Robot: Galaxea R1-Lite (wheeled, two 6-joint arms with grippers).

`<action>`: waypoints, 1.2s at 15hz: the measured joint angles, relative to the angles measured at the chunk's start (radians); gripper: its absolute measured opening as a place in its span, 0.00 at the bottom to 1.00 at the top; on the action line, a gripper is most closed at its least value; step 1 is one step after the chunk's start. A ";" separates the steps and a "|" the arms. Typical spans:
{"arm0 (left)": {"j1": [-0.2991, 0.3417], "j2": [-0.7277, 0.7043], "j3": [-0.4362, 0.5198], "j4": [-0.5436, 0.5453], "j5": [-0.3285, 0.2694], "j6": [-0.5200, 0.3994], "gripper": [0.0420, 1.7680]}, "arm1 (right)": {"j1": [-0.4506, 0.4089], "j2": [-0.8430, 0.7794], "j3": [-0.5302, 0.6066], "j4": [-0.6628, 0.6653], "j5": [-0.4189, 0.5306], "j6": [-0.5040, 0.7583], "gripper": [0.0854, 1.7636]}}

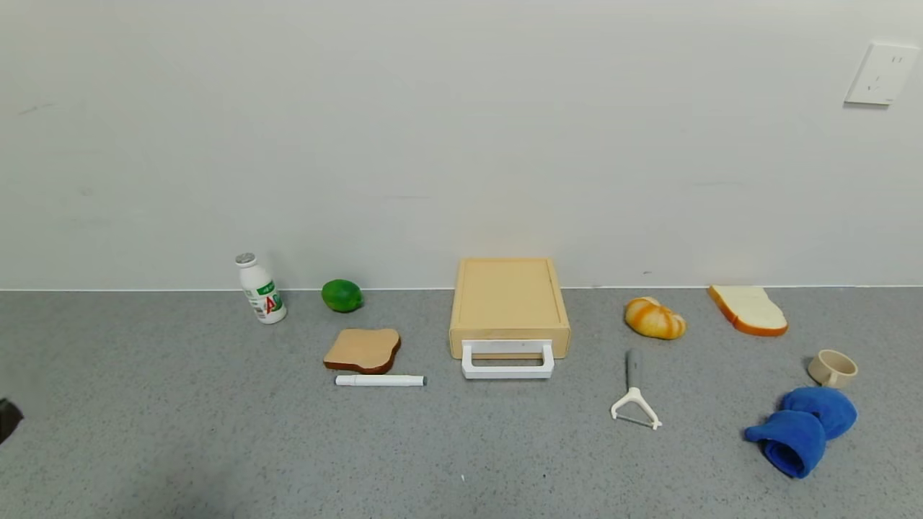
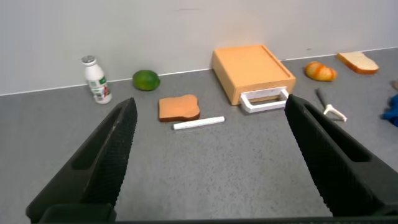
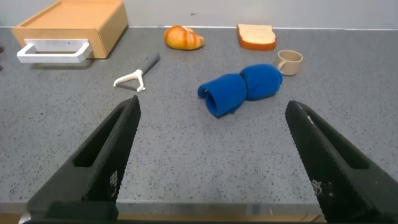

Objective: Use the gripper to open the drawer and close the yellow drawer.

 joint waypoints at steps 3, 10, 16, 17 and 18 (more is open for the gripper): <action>0.001 -0.120 0.016 0.067 0.039 0.006 0.97 | 0.000 0.000 0.000 0.000 0.001 0.000 0.97; 0.001 -0.282 0.063 0.132 0.257 0.004 0.97 | 0.000 0.000 0.000 0.000 0.000 0.000 0.97; 0.028 -0.292 0.022 0.154 0.269 0.006 0.97 | 0.000 0.000 0.000 0.000 0.000 0.000 0.97; 0.033 -0.299 0.025 0.177 0.267 0.006 0.97 | 0.000 0.000 0.000 0.000 0.000 0.000 0.97; 0.040 -0.306 0.027 0.181 0.261 0.006 0.97 | 0.000 0.000 0.000 0.000 0.000 0.000 0.97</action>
